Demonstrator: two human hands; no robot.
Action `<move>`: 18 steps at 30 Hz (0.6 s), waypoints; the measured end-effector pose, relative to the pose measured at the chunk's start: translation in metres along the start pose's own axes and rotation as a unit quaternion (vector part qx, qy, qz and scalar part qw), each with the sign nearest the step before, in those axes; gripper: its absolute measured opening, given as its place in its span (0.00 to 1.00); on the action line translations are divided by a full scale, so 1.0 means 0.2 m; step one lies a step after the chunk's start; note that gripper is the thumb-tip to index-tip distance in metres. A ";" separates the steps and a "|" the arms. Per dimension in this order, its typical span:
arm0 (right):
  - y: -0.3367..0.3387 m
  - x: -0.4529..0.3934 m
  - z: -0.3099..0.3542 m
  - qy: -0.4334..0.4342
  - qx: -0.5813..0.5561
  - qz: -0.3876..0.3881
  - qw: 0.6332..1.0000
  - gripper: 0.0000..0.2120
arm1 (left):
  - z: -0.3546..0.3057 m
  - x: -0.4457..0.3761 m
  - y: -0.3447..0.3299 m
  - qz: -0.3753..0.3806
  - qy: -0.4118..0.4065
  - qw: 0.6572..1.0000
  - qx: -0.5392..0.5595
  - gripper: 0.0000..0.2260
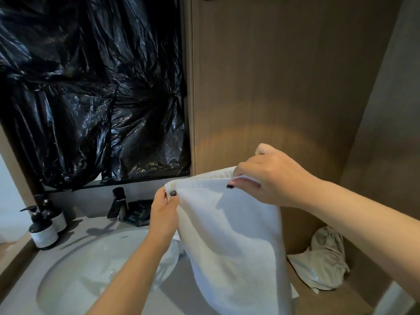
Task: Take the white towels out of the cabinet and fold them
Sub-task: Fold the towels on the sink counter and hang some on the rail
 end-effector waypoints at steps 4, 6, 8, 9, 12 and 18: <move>0.06 -0.02 -0.11 -0.094 -0.012 0.066 0.993 0.23 | -0.04 0.03 -0.01 -0.063 -0.056 0.996 0.025 0.08; 0.04 0.01 -0.17 -0.124 0.008 0.102 0.987 0.27 | -0.09 0.04 -0.02 -0.061 -0.105 0.993 0.010 0.09; 0.01 0.04 -0.20 -0.143 0.015 0.114 0.983 0.29 | -0.12 0.05 -0.02 -0.047 -0.158 0.986 -0.021 0.11; -0.01 0.06 -0.20 -0.148 0.022 0.115 0.982 0.31 | -0.14 0.06 -0.01 -0.037 -0.184 0.982 -0.033 0.15; -0.03 0.09 -0.23 -0.152 0.055 0.102 0.982 0.35 | -0.16 0.07 0.03 -0.009 -0.249 0.967 -0.057 0.21; -0.05 0.13 -0.27 -0.120 0.094 0.022 0.988 0.29 | -0.18 0.06 0.06 0.054 -0.283 0.955 -0.075 0.20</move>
Point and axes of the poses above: each hand's wrist, its own x-axis away from the middle knuckle, its own y-axis out of the back of the hand, z = x × y, the point moved 1 cm from there along -x, towards the middle knuckle, and after that the axes turned 10 degrees about -x, right-handed, at the moved point
